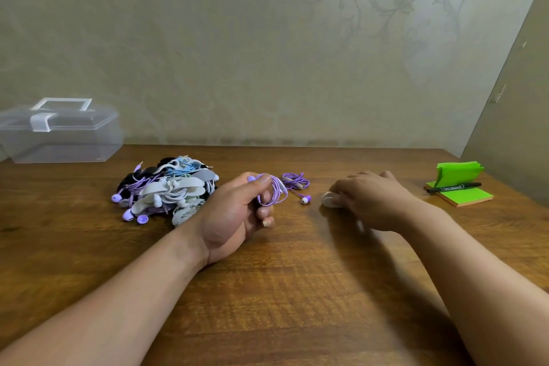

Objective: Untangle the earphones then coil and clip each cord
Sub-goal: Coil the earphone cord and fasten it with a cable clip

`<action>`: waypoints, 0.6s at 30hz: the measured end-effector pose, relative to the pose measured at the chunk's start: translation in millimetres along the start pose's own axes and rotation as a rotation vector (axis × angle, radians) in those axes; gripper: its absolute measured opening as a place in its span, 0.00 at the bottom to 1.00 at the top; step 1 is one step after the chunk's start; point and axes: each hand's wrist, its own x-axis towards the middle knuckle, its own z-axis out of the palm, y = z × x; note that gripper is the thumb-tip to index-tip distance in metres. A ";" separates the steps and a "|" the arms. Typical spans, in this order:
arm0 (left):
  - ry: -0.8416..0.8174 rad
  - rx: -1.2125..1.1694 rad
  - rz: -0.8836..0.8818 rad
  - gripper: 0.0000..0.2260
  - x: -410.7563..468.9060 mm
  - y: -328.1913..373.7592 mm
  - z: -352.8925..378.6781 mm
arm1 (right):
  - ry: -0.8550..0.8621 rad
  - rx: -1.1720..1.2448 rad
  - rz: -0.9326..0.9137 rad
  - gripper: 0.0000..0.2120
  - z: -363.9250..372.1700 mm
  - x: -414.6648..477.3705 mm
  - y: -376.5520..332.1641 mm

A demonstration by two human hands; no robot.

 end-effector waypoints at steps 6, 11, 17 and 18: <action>0.021 0.037 0.041 0.06 1.7 -1.0 -4.9 | 0.002 0.484 0.023 0.15 -3.2 -20.0 -11.5; 0.038 0.064 0.140 0.05 4.5 -0.9 -5.7 | -0.078 1.600 -0.132 0.15 -24.5 -32.6 -57.3; 0.006 0.104 0.206 0.07 4.5 -4.6 1.1 | -0.293 1.848 0.050 0.08 -22.7 -37.4 -94.1; 0.014 0.118 0.213 0.07 4.6 -5.2 1.7 | -0.286 1.854 0.066 0.08 -23.0 -38.0 -94.2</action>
